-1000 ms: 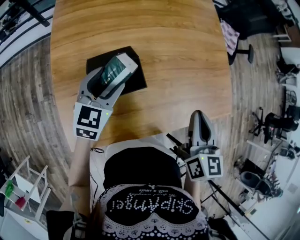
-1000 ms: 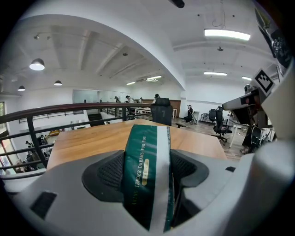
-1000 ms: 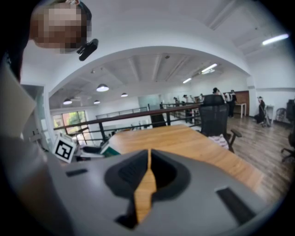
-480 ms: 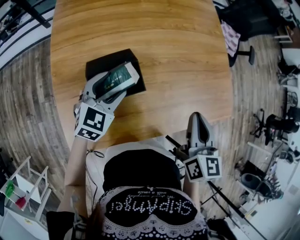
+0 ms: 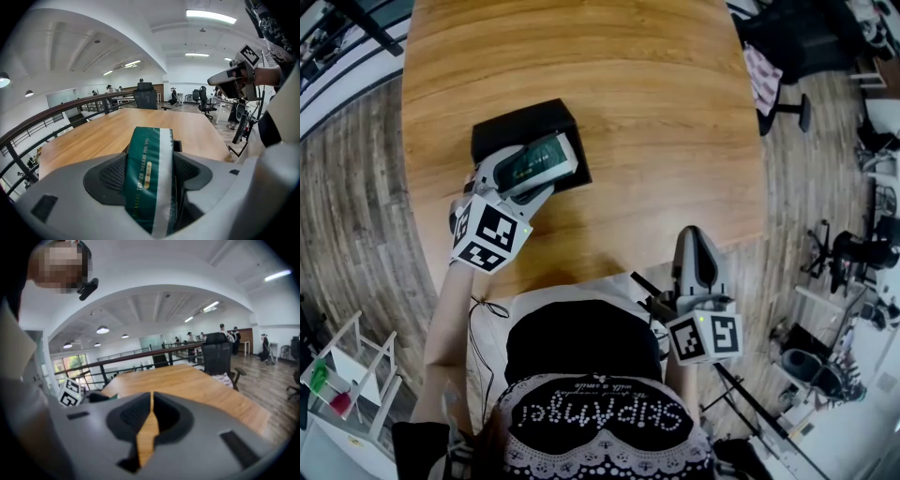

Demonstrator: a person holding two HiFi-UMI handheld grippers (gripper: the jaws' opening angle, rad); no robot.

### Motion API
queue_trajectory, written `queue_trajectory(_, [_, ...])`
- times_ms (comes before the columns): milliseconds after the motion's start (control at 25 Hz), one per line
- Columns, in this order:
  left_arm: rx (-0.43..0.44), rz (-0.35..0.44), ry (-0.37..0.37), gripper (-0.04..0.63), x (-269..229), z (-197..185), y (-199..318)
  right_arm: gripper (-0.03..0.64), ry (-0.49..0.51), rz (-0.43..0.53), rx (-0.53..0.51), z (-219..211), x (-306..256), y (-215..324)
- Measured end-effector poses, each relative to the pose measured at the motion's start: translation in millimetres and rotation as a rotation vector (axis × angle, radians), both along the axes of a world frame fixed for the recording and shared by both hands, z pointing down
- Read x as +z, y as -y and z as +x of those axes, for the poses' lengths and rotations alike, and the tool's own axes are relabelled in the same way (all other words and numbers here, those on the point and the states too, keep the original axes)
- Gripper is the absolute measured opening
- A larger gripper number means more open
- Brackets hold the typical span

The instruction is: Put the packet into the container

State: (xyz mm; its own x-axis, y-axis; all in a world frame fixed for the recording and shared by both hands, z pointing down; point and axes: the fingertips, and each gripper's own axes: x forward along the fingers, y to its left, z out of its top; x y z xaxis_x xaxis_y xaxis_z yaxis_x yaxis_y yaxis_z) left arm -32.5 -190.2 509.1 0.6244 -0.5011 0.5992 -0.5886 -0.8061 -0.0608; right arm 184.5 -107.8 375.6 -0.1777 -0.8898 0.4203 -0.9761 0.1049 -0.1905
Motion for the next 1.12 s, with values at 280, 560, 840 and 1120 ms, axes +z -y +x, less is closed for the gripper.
queue_trajectory(280, [0.013, -0.038, 0.013, 0.341, 11.9, 4.2, 3.1, 0.04, 0.001, -0.006, 0.004, 1.6, 0.9, 1.2])
queue_trajectory(560, [0.062, -0.11, 0.04, 0.341, 20.1, 9.7, 5.2, 0.04, 0.007, -0.006, -0.002, -2.0, 2.6, 2.2])
queue_trajectory(840, [0.086, -0.177, 0.075, 0.341, 26.3, 15.2, 8.9, 0.04, 0.013, -0.008, 0.004, 2.1, 3.1, 3.5])
queue_trajectory(1120, [0.098, -0.229, 0.146, 0.341, 38.4, 25.0, 12.2, 0.04, 0.021, -0.008, 0.001, 4.7, 4.3, 5.6])
